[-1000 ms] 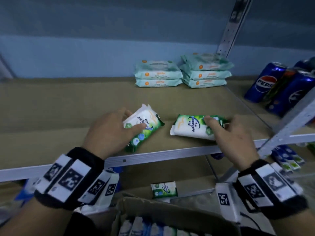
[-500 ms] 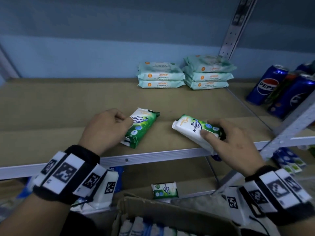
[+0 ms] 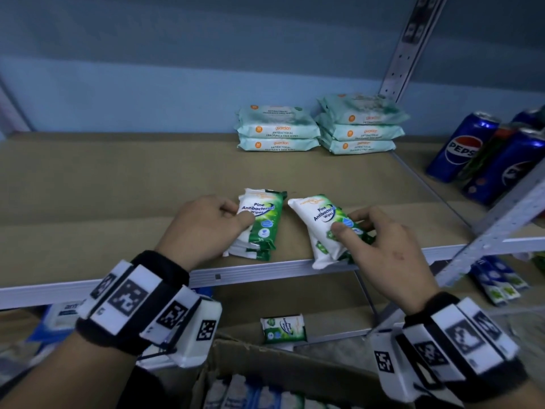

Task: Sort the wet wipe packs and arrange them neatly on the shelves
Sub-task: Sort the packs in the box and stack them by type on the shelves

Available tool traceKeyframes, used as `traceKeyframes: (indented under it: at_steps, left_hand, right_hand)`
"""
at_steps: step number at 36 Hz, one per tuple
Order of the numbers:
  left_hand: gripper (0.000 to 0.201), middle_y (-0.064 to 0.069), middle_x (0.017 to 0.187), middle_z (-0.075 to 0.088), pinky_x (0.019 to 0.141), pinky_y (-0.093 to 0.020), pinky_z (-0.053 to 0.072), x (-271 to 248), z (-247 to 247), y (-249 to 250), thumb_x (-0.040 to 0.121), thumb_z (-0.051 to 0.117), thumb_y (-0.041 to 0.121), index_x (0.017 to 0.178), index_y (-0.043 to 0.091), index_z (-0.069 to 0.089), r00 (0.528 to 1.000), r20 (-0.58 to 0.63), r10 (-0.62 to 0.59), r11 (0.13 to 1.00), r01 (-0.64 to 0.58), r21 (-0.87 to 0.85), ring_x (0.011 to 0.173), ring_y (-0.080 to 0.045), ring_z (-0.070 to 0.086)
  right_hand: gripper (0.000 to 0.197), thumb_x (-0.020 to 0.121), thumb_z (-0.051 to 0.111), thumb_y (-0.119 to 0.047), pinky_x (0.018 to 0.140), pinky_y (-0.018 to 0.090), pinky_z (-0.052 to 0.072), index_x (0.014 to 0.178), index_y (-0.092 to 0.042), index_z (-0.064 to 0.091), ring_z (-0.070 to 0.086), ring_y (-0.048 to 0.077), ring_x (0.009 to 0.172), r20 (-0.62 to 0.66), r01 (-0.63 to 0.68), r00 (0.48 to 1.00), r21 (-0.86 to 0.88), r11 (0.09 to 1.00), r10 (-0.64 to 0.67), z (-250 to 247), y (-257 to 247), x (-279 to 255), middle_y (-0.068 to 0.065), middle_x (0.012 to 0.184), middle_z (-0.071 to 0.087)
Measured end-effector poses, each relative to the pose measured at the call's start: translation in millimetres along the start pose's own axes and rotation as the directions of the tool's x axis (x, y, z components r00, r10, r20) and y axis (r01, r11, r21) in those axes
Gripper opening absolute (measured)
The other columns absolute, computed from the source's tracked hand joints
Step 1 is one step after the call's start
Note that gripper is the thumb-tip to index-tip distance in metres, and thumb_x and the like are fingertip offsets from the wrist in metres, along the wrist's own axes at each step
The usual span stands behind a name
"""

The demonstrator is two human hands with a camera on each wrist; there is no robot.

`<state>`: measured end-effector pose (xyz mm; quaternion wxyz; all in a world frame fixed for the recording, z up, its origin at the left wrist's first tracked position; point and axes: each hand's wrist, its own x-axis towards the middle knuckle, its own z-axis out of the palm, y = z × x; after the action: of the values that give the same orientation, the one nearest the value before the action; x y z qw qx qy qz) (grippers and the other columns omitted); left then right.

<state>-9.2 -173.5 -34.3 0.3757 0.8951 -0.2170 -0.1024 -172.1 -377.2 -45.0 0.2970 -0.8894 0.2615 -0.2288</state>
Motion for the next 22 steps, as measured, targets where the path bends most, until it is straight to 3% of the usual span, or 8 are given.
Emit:
traceKeyframes:
  at_steps: [4, 7, 8, 11, 13, 17, 20, 22]
  left_hand:
    - [0.024, 0.009, 0.077, 0.070, 0.079, -0.037, 0.056, -3, 10, 7, 0.081, 0.070, 0.046, 0.086, 0.022, 0.070, 0.999, 0.039, 0.017, 0.998, -0.015, -0.063, 0.077, -0.009, 0.067]
    - [0.027, 0.007, 0.069, 0.072, 0.077, -0.042, 0.058, -5, 17, 10, 0.078, 0.074, 0.045, 0.080, 0.019, 0.070, 0.997, 0.069, 0.018, 0.992, -0.009, -0.128, 0.070, -0.011, 0.069]
    - [0.027, 0.008, 0.069, 0.072, 0.077, -0.043, 0.058, -5, 18, 10, 0.076, 0.076, 0.045, 0.080, 0.019, 0.071, 0.997, 0.079, 0.016, 0.990, -0.005, -0.141, 0.069, -0.011, 0.070]
    - [0.034, 0.008, 0.070, 0.073, 0.078, -0.044, 0.059, -5, 16, 10, 0.068, 0.074, 0.049, 0.081, 0.019, 0.072, 0.995, 0.104, 0.009, 0.983, 0.010, -0.184, 0.070, -0.012, 0.071]
    - [0.030, 0.008, 0.072, 0.073, 0.078, -0.043, 0.059, -5, 16, 9, 0.072, 0.077, 0.047, 0.083, 0.020, 0.072, 0.994, 0.104, 0.014, 0.982, 0.006, -0.186, 0.071, -0.012, 0.071]
    - [0.019, 0.016, 0.074, 0.069, 0.072, -0.026, 0.053, -7, 17, 11, 0.079, 0.077, 0.039, 0.092, 0.026, 0.072, 0.997, 0.050, 0.051, 0.984, -0.042, -0.171, 0.068, 0.003, 0.065]
    - [0.029, 0.020, 0.090, 0.067, 0.080, -0.030, 0.055, -8, 16, 13, 0.077, 0.080, 0.037, 0.098, 0.029, 0.062, 0.999, 0.001, 0.044, 0.983, -0.044, -0.180, 0.082, 0.002, 0.065]
    - [0.035, 0.017, 0.098, 0.068, 0.086, -0.033, 0.055, -6, 16, 13, 0.075, 0.081, 0.038, 0.101, 0.025, 0.062, 0.998, -0.010, 0.056, 0.985, -0.057, -0.162, 0.089, -0.001, 0.066]
  right_hand:
    - [0.027, 0.084, 0.066, -0.052, 0.058, 0.009, 0.042, 0.095, -0.027, 0.065, 0.059, -0.007, 0.074, 0.013, 0.006, 1.000, 0.024, 1.000, -0.006, 5, -6, -2, -0.015, 0.076, 0.065]
    - [0.034, 0.083, 0.064, -0.057, 0.068, 0.028, 0.052, 0.095, -0.026, 0.067, 0.062, 0.003, 0.069, 0.005, 0.008, 1.000, 0.045, 0.999, -0.008, 9, -8, -3, -0.010, 0.075, 0.068]
    - [0.034, 0.083, 0.064, -0.057, 0.070, 0.030, 0.052, 0.095, -0.025, 0.068, 0.063, 0.004, 0.070, 0.010, 0.008, 1.000, 0.056, 0.998, -0.009, 10, -9, -3, -0.009, 0.075, 0.069]
    - [0.033, 0.082, 0.065, -0.055, 0.070, 0.029, 0.052, 0.095, -0.025, 0.068, 0.064, 0.004, 0.072, 0.032, 0.010, 0.999, 0.078, 0.997, -0.012, 10, -8, -4, -0.010, 0.078, 0.070]
    - [0.030, 0.082, 0.068, -0.052, 0.067, 0.025, 0.048, 0.094, -0.025, 0.067, 0.062, 0.003, 0.072, 0.048, 0.011, 0.999, 0.077, 0.997, -0.015, 8, -8, -4, -0.011, 0.079, 0.069]
    - [0.029, 0.079, 0.073, -0.049, 0.062, 0.025, 0.044, 0.083, -0.023, 0.061, 0.059, 0.007, 0.069, 0.014, 0.060, 0.998, 0.039, 0.997, -0.060, 7, -10, -7, -0.009, 0.074, 0.063]
    - [0.032, 0.078, 0.073, -0.051, 0.061, 0.026, 0.045, 0.080, -0.023, 0.059, 0.058, 0.008, 0.068, 0.000, 0.078, 0.997, 0.015, 0.997, -0.078, 8, -11, -9, -0.008, 0.074, 0.063]
    - [0.034, 0.078, 0.072, -0.053, 0.060, 0.027, 0.045, 0.078, -0.023, 0.058, 0.059, 0.008, 0.068, -0.006, 0.080, 0.997, 0.006, 0.997, -0.080, 9, -11, -9, -0.008, 0.073, 0.062]
